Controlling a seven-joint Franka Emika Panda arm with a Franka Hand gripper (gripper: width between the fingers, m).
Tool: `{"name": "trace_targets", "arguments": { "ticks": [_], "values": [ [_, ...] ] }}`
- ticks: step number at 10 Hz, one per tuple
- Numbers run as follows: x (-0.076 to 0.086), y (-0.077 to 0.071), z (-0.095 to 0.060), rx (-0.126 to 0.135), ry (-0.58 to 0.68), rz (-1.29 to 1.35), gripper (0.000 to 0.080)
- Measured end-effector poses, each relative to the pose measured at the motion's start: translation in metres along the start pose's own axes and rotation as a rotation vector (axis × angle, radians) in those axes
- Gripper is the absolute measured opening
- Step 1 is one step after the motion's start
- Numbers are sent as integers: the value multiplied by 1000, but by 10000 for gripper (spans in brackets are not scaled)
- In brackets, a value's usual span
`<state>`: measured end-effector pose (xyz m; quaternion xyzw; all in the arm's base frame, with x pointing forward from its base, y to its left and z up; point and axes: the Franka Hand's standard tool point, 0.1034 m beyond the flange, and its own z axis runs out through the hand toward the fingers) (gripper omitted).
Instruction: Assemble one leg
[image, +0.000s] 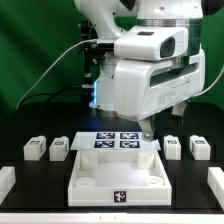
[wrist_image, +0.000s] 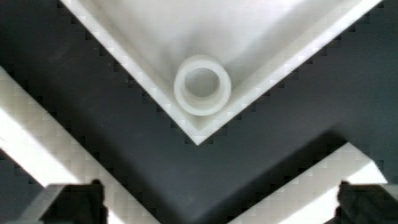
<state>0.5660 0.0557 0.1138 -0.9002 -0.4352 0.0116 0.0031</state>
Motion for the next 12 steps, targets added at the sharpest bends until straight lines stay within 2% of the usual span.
{"name": "trace_targets", "arguments": {
  "ticks": [5,6,7,8,10,11,12],
  "values": [
    [0,-1,0,-5,6,-42,650],
    [-8,-14,7,-32,30,-120,650],
    [-33,-36,20,-42,34,-316,650],
    [-51,-44,27,-42,28,-456,650],
    [-82,-42,32,-63,26,-725,650],
    [-89,-34,31,-69,22,-869,650],
    [-90,-33,32,-68,22,-866,650]
  ]
}}
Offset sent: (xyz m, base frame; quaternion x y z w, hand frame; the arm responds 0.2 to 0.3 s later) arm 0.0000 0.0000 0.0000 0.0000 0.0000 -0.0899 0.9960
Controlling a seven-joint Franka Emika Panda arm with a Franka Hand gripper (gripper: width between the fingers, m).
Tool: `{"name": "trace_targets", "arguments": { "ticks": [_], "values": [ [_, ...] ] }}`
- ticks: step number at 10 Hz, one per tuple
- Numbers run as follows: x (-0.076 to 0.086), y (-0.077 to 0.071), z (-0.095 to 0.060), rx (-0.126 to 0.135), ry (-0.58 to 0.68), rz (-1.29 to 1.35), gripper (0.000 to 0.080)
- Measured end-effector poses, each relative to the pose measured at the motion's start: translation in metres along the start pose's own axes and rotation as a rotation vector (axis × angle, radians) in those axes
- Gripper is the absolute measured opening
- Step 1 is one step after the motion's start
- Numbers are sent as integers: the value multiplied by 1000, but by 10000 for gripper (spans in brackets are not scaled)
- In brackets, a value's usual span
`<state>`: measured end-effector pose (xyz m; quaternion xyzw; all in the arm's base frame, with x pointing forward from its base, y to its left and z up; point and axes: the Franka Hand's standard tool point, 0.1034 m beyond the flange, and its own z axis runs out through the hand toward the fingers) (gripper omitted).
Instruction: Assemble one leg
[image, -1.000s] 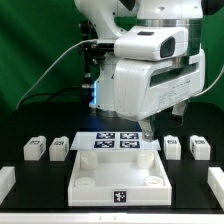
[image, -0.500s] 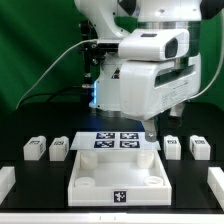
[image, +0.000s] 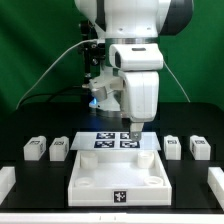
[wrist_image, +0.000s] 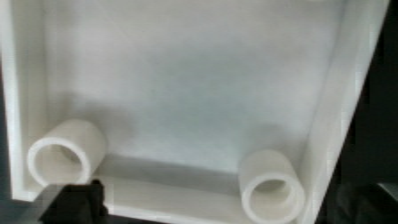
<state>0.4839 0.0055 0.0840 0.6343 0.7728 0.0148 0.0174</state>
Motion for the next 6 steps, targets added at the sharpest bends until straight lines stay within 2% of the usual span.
{"name": "trace_targets", "arguments": {
  "ticks": [3,6],
  "values": [
    [-1,-4,3,2,0,5,650],
    [-6,-39,34,5,10,35,650]
  ]
}}
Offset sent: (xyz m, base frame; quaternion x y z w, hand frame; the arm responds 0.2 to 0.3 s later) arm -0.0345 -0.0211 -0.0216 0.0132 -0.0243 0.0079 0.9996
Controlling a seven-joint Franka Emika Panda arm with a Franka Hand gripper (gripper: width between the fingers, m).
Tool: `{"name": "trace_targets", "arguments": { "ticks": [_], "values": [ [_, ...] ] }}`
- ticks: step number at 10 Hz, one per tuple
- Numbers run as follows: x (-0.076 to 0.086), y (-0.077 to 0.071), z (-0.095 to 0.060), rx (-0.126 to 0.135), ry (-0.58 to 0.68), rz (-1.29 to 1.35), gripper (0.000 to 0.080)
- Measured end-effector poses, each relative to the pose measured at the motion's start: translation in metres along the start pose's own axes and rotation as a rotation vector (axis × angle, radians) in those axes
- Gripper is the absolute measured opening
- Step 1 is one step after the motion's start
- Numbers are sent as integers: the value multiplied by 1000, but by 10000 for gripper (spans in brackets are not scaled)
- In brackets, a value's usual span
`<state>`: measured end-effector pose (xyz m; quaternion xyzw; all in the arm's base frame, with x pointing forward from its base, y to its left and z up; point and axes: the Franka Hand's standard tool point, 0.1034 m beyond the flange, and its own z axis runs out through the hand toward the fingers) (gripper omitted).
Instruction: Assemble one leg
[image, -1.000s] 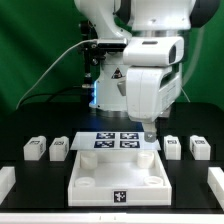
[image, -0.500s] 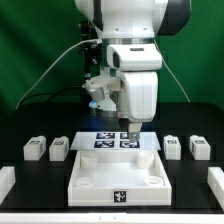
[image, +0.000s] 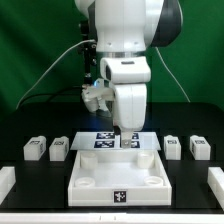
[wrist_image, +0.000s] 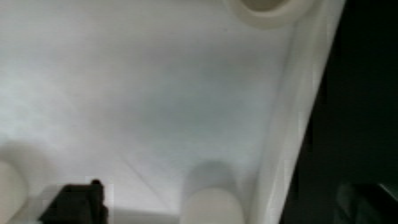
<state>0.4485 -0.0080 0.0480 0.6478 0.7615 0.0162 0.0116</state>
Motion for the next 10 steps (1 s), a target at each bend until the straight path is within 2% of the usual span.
{"name": "trace_targets", "arguments": {
  "ticks": [1,3,5,6,7,8,9,10],
  "values": [
    [-2,-5,13,6,7,11,650],
    [-2,-10,29,23,17,20,650],
    [-2,-11,33,30,19,44,650],
    [-3,-11,34,30,19,47,525],
    [-3,-11,34,31,19,48,525],
    [-3,-12,34,31,19,50,391],
    [-3,-12,34,32,19,52,201],
    [-3,-12,34,32,19,53,201]
  ]
}}
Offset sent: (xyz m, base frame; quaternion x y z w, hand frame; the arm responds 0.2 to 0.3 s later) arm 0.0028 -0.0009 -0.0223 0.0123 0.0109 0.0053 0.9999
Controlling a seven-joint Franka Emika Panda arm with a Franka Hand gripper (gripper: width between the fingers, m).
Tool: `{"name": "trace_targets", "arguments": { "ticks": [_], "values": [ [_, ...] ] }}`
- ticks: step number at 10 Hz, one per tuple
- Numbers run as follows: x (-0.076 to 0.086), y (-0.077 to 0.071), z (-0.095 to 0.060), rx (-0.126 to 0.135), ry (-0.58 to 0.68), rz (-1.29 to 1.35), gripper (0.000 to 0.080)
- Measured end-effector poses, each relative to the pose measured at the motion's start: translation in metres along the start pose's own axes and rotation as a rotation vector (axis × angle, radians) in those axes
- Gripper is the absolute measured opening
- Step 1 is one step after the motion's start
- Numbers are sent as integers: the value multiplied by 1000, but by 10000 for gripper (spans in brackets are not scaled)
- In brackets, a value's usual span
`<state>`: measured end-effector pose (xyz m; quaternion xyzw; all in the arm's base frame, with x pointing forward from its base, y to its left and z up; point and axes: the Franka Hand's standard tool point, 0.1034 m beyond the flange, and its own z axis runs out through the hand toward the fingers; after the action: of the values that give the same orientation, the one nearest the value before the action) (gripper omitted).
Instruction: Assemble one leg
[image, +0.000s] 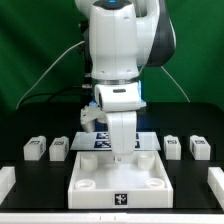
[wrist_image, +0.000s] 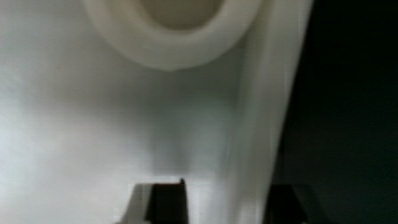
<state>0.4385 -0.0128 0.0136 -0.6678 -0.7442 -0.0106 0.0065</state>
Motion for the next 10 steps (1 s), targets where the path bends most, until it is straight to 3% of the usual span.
{"name": "trace_targets", "arguments": {
  "ticks": [1,8,9,10],
  "values": [
    [0,0,0,0,0,2,57],
    [-1,0,0,0,-1,6,58],
    [2,2,0,-2,1,20,58],
    [16,11,-1,-8,9,49,58]
  ]
}}
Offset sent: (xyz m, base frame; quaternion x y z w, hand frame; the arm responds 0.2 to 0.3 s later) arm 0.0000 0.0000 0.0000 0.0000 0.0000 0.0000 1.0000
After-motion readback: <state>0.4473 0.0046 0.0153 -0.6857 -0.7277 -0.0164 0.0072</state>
